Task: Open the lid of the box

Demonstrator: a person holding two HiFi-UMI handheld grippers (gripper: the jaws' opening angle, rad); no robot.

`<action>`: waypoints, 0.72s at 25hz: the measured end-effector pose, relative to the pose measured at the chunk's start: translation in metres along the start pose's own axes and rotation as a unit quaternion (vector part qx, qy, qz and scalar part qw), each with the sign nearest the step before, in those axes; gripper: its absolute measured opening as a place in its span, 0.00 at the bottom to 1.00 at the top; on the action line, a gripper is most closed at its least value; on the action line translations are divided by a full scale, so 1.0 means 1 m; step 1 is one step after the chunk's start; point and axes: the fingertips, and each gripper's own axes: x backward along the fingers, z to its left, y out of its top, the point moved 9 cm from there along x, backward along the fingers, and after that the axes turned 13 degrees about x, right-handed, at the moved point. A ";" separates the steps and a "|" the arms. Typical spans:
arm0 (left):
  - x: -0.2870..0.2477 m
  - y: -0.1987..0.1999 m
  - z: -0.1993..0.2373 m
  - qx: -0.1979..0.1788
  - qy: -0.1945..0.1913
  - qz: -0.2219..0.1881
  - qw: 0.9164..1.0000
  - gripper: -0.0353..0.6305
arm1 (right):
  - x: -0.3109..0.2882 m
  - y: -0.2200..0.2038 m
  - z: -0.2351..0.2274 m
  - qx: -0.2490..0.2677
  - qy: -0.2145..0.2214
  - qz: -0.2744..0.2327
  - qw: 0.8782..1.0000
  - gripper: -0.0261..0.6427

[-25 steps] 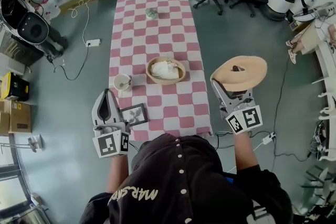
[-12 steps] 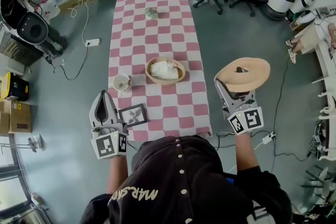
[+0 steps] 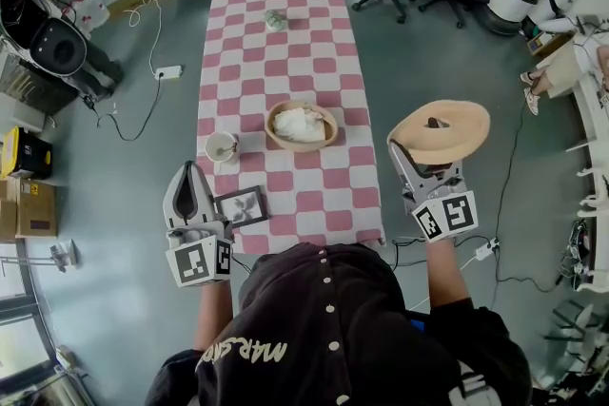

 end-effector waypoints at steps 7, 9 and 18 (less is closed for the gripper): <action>-0.001 -0.002 0.001 0.001 0.002 0.000 1.000 0.06 | -0.007 -0.001 0.003 -0.001 0.008 -0.001 1.000 0.60; -0.002 -0.003 0.001 0.001 0.003 0.001 1.000 0.06 | -0.010 -0.002 0.003 -0.002 0.010 -0.001 1.000 0.60; -0.005 -0.004 0.000 0.002 0.004 0.001 1.000 0.06 | -0.016 -0.004 0.004 -0.002 0.017 -0.001 1.000 0.60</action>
